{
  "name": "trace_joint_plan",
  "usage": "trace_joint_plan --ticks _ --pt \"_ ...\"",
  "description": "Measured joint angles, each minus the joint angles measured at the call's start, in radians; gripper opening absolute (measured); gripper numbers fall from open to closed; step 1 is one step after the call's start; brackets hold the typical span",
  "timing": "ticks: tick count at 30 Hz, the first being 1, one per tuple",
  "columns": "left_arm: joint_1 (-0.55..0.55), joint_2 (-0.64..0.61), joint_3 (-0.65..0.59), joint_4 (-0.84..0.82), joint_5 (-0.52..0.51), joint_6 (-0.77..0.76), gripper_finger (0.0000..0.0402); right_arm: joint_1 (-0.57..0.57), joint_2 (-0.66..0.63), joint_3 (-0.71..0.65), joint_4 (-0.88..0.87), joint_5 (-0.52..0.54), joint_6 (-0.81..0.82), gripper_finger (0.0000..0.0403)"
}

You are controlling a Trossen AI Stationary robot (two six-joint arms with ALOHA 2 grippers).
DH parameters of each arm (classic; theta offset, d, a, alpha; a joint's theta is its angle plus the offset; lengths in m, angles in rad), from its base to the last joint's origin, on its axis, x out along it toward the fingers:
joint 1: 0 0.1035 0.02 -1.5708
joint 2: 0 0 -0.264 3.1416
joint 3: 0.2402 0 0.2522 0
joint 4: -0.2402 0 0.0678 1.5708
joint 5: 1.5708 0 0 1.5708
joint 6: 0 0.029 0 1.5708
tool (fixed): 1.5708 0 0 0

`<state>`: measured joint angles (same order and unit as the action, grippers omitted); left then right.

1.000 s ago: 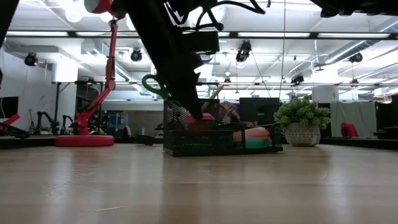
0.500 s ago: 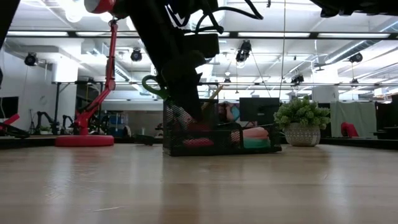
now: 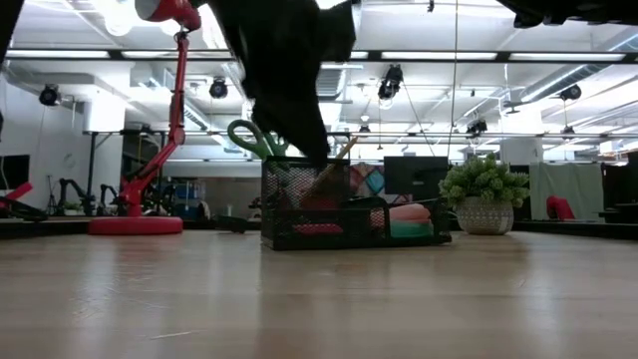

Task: Pick and place office supplies into organizer
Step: Put the blue binder clip into the black desk organizer

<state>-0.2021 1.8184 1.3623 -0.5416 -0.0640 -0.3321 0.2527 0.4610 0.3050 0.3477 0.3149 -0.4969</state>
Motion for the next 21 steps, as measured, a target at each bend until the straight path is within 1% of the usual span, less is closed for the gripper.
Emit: trace_joint_plan --ticks 4,8,12,16,19,21 --pt "-0.061 -0.033 0.001 -0.033 0.005 -0.009 0.0114 0.0 0.0 0.0 -0.002 0.0 0.0 0.0009" --pt "-0.148 -0.05 0.0 -0.063 0.007 -0.106 0.0114 0.0 0.0 0.0 -0.008 0.0 0.0 0.0008" --pt "-0.258 -0.051 -0.01 -0.104 0.008 -0.203 0.0114 0.0 0.0 0.0 -0.008 0.0 0.0 0.0008" --pt "-0.355 -0.051 -0.014 -0.131 0.01 -0.436 0.0114 0.0 0.0 0.0 -0.008 0.0 0.0 0.0008" --pt "-0.424 -0.051 -0.015 -0.188 0.01 -0.625 0.0114 0.0 0.0 0.0 -0.008 0.0 0.013 0.0008" --pt "-0.469 -0.051 -0.015 -0.231 0.03 -0.752 0.0114 0.0 0.0 0.0 -0.008 0.0 0.024 0.0008"
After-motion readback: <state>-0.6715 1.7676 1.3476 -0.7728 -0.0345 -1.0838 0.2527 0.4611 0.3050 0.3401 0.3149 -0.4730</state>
